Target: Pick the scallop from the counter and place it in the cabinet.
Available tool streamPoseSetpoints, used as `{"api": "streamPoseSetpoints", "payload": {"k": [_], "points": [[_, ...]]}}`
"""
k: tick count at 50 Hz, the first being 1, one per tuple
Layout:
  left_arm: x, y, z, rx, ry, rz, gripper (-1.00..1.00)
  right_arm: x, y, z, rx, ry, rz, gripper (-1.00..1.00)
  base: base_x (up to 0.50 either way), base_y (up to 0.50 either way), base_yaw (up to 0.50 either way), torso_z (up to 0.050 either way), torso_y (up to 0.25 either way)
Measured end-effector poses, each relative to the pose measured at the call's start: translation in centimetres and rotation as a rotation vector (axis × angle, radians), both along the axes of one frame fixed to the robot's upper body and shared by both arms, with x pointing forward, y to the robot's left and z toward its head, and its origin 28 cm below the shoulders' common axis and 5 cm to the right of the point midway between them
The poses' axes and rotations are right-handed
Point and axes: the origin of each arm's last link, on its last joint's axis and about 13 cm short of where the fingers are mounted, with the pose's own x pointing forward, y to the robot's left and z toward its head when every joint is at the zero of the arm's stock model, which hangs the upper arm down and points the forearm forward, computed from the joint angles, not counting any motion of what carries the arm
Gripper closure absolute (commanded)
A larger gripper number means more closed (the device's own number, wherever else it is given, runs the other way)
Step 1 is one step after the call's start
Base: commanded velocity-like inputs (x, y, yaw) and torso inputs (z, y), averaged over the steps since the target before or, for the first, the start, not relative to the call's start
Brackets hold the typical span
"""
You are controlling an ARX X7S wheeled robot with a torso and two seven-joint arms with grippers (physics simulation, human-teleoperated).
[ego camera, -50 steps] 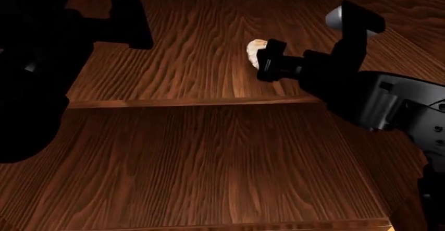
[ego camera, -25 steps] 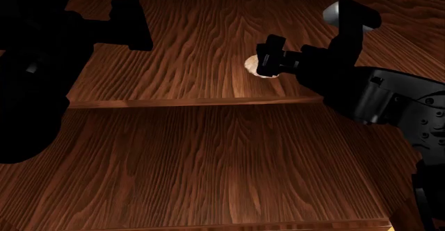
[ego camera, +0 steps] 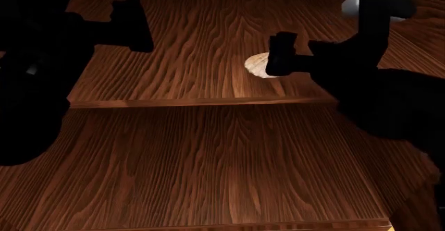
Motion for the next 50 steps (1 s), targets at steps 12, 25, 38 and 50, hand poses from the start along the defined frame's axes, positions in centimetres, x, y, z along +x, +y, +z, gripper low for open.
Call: {"api": "streamPoseSetpoints", "payload": {"k": [12, 25, 38, 50], "points": [[-0.2, 0.1, 0.0, -0.008, 0.002, 0.007, -1.0, -2.0, 0.0, 1.2, -0.023, -0.094, -0.06, -1.0, 0.0, 0.0, 0.0, 0.0, 0.0], [-0.5, 0.1, 0.1, -0.013, -0.002, 0.007, -1.0, -3.9, 0.1, 2.1, -0.016, -0.151, -0.087, -1.0, 0.0, 0.0, 0.0, 0.0, 0.0], [-1.4, 0.2, 0.2, -0.067, 0.022, 0.005, -1.0, -5.5, 0.3, 2.9, -0.018, -0.197, -0.108, -1.0, 0.0, 0.0, 0.0, 0.0, 0.0], [-2.9, 0.1, 0.1, -0.126, 0.059, -0.004, -1.0, -6.7, 0.5, 3.0, -0.011, -0.221, -0.124, -1.0, 0.0, 0.0, 0.0, 0.0, 0.0]]}}
